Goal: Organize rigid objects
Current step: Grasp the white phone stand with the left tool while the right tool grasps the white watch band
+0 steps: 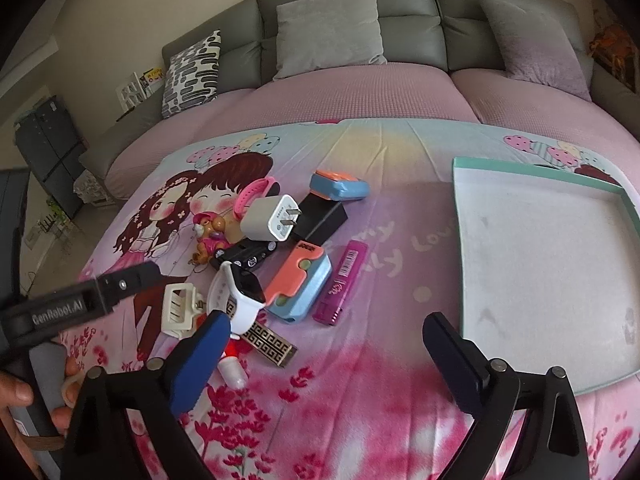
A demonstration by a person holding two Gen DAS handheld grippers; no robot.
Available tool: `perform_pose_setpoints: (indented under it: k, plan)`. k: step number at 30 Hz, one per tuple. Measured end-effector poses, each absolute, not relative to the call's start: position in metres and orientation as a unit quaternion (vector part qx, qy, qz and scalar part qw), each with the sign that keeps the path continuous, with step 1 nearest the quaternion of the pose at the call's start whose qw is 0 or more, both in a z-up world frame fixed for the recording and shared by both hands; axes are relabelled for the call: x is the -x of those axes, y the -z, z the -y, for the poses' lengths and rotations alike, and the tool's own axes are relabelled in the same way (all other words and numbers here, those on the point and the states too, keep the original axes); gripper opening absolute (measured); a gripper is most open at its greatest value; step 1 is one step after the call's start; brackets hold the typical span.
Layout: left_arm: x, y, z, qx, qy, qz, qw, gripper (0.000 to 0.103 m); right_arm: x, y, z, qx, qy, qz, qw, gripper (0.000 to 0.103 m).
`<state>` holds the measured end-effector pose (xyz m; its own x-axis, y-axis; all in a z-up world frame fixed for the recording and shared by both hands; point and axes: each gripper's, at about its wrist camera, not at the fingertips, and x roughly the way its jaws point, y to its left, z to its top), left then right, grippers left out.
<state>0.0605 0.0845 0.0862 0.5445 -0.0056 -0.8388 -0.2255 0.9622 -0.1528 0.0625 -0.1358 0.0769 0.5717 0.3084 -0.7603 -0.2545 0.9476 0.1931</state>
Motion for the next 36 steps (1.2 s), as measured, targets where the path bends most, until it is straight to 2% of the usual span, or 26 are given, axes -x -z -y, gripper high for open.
perform_pose_setpoints:
  k: [5, 14, 17, 36]
  plan:
    - [-0.080, -0.094, -0.100, 0.160, -0.074, -0.468, 0.866, 0.103, -0.078, -0.075, 0.120, -0.038, -0.177, -0.448, 0.875, 0.094]
    - [-0.060, -0.043, -0.103, 0.227, -0.113, -0.487, 0.835, 0.103, -0.076, -0.061, 0.088, 0.009, -0.209, -0.450, 0.868, 0.094]
    - [-0.056, -0.038, -0.098, 0.219, -0.122, -0.487, 0.836, 0.103, -0.074, -0.055, 0.079, 0.029, -0.215, -0.453, 0.865, 0.089]
    - [-0.058, -0.017, -0.089, 0.173, -0.110, -0.490, 0.847, 0.102, -0.068, -0.045, 0.057, 0.104, -0.221, -0.443, 0.863, 0.089]
